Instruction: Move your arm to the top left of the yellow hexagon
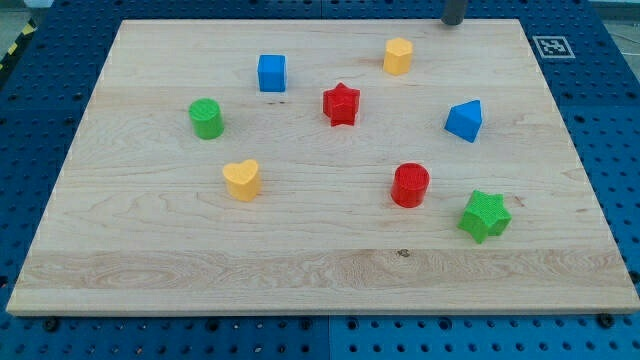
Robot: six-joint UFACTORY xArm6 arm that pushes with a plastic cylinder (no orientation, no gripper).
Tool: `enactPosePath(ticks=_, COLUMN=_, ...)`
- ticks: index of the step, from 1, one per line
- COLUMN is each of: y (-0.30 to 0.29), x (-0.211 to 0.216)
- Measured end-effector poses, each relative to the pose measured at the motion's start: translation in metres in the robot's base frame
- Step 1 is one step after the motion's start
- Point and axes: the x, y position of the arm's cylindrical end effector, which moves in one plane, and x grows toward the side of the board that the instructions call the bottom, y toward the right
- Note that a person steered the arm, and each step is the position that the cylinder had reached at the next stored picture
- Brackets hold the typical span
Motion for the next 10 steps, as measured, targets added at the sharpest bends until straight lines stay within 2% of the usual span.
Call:
enactPosePath(ticks=3, y=-0.024, x=0.0)
enactPosePath(ticks=7, y=-0.131, x=0.001)
enactPosePath(ticks=10, y=-0.139, x=0.01)
